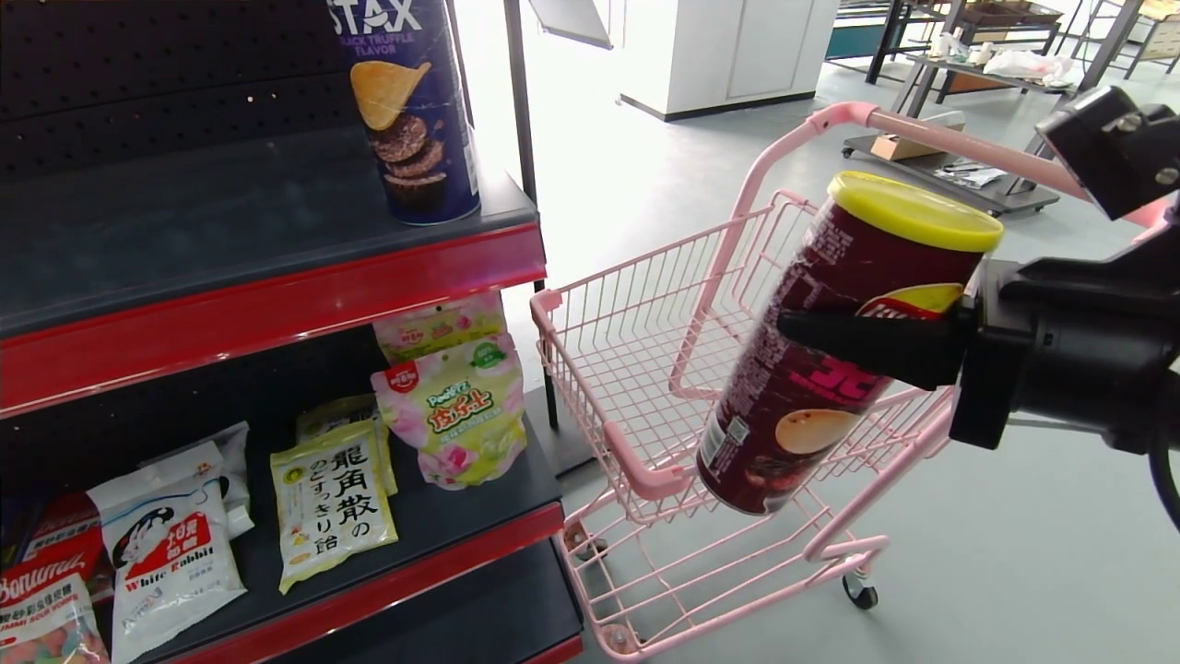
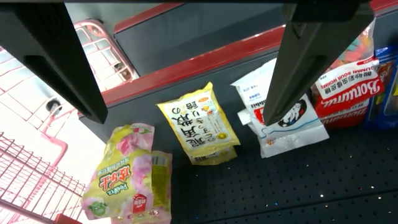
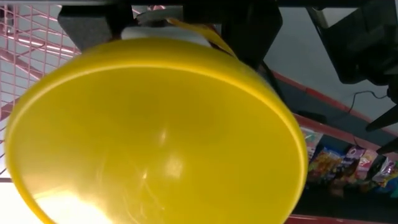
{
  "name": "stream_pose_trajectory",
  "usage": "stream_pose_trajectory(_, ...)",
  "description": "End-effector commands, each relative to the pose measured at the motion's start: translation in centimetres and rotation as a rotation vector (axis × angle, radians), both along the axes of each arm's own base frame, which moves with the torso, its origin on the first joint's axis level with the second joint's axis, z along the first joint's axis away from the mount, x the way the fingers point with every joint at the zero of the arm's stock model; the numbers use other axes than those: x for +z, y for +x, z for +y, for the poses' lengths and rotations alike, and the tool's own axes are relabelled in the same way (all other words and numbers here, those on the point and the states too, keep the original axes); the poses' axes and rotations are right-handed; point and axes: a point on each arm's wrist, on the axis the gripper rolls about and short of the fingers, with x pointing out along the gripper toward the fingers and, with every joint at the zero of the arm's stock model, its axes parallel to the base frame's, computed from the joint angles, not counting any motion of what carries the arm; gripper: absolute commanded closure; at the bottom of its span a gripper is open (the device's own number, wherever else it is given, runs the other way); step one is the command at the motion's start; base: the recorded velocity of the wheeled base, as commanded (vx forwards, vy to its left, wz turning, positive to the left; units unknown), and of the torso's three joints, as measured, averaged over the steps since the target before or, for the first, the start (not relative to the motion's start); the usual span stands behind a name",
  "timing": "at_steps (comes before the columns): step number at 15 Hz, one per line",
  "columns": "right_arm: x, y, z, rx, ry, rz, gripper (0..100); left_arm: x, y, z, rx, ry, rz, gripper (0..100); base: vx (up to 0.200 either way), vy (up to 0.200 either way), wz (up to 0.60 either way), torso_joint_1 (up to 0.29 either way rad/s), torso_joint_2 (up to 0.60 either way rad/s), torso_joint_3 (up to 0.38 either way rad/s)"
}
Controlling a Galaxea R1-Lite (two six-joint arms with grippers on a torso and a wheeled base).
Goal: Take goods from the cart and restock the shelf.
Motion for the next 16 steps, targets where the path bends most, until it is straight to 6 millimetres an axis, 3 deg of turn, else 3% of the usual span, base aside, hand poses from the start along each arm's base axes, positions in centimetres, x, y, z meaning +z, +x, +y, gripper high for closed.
stream_pose_trajectory(1,-0.09,0.10,0.09,0.001,-0.002,0.004,100,0.00,0.01,0.00,0.001,-0.001,0.001,0,0.000,0.000,0.00,0.000,0.00,0.000)
stream_pose_trajectory(6,-0.34,0.05,0.05,-0.001,-0.010,0.008,100,0.00,0.01,0.00,0.001,-0.001,0.001,0,0.000,0.000,0.00,0.010,-0.06,-0.053)
stream_pose_trajectory(16,-0.48,0.29,0.22,0.000,-0.014,0.015,100,0.00,0.01,0.00,-0.001,0.000,0.001,0,0.000,0.000,0.00,0.125,-0.48,-0.351)
